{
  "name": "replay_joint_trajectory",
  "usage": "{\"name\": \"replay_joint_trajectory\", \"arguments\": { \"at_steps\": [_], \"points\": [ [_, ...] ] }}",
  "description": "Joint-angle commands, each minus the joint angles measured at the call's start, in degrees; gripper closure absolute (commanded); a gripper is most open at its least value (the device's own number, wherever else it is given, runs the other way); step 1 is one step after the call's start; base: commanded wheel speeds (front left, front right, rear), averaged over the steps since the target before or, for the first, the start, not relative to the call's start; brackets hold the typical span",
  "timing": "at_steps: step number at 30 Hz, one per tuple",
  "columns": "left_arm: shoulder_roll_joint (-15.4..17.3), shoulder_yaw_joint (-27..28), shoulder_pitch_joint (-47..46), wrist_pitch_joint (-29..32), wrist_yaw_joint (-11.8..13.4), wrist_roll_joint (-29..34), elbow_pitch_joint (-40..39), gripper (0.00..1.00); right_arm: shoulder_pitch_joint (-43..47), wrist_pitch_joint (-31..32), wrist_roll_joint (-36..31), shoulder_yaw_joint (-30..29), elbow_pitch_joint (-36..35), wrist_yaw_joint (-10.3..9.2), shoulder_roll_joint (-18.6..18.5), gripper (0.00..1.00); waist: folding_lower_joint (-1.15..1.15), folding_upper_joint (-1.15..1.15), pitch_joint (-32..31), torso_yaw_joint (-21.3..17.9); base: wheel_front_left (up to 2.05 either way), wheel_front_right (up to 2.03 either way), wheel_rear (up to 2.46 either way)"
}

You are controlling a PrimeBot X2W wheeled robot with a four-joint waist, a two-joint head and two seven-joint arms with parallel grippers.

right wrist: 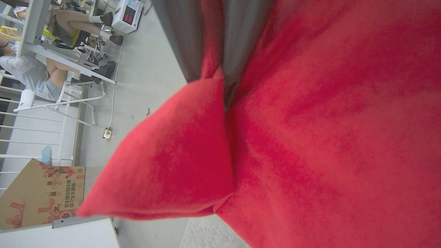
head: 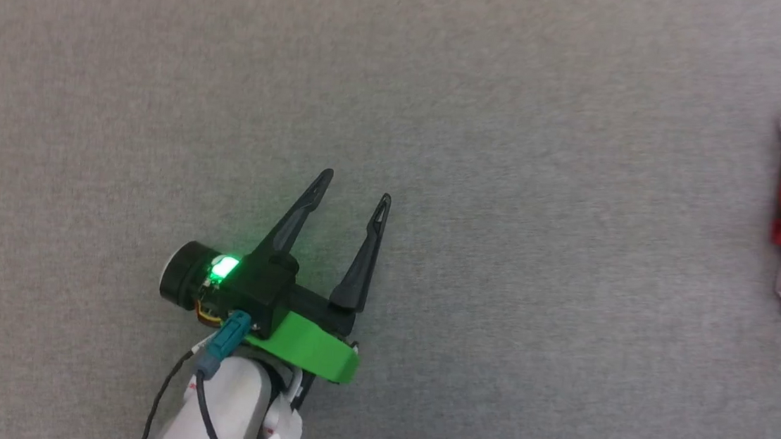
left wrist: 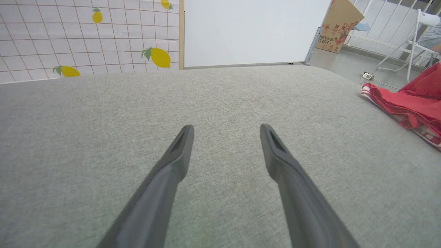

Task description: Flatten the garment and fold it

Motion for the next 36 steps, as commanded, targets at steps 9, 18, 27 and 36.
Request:
{"name": "replay_joint_trajectory", "arguments": {
  "at_steps": [9, 18, 27, 36],
  "points": [
    [0.0, 0.6, -0.9, -0.3, -0.4, 0.3, 0.4, 0.00, -3.0, -5.1, -7.5, -8.8, 7.4, -0.12, 3.3, 0.00, -0.01, -0.01, 2.3, 3.5, 0.00, 0.00, 0.00],
    [0.0, 1.7, 1.9, -0.3, 0.5, -1.3, 1.6, 0.00, -4.7, -8.3, -12.7, -14.8, 7.8, -0.12, 7.7, 0.00, -0.01, -0.01, -7.0, 2.7, 0.00, 0.00, 0.00],
    [0.0, 6.2, 7.0, -0.3, 2.3, -2.5, 1.3, 0.00, -4.2, -14.3, -8.8, -17.7, 1.6, -0.12, 15.6, 0.00, -0.01, -0.01, -17.5, 4.0, 0.00, 0.00, 0.00],
    [0.0, 11.4, 12.3, -0.3, 5.0, -2.5, 1.2, 0.00, 5.8, -18.9, -2.7, -19.7, -12.6, -0.12, 26.8, 0.00, -0.01, -0.01, -24.9, 6.7, 0.00, 0.00, 0.00]
  ]
}}
